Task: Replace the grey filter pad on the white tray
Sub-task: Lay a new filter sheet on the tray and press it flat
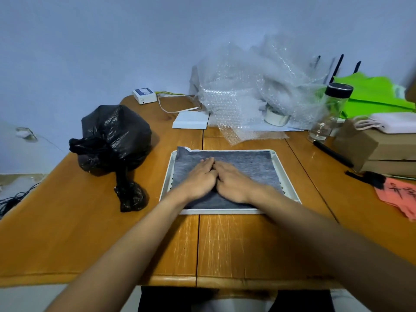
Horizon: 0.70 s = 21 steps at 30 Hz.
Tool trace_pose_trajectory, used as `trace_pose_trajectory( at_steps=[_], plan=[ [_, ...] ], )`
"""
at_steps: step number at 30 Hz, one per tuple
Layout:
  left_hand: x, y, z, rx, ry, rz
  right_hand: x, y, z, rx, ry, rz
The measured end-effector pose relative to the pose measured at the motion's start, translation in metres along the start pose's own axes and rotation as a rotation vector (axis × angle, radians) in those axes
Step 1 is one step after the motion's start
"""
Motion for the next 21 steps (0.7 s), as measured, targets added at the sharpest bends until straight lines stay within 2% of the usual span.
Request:
trace_pose_trajectory(
  at_steps=[4,9,15,21],
  plan=[
    [0.006,-0.011,-0.013,0.228,-0.007,0.0,0.0,-0.013,0.015,-0.142,0.006,0.002],
    [0.004,-0.003,-0.028,0.396,0.104,0.063,-0.002,-0.01,0.016,-0.146,-0.036,0.0],
    [0.003,0.009,-0.04,0.461,0.205,0.137,-0.009,-0.002,0.031,-0.147,-0.113,0.004],
    [0.002,0.01,-0.041,0.475,0.202,0.15,-0.025,0.015,0.076,-0.18,-0.281,0.003]
  ],
)
Point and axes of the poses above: each hand's wrist, its own x-axis towards the middle knuckle, its own y-axis out of the back of the hand, z = x × y, the point moved 8 cm from there along x, towards the middle knuckle, and after that the axes turned 10 degrees about z, right-handed, at the moved point
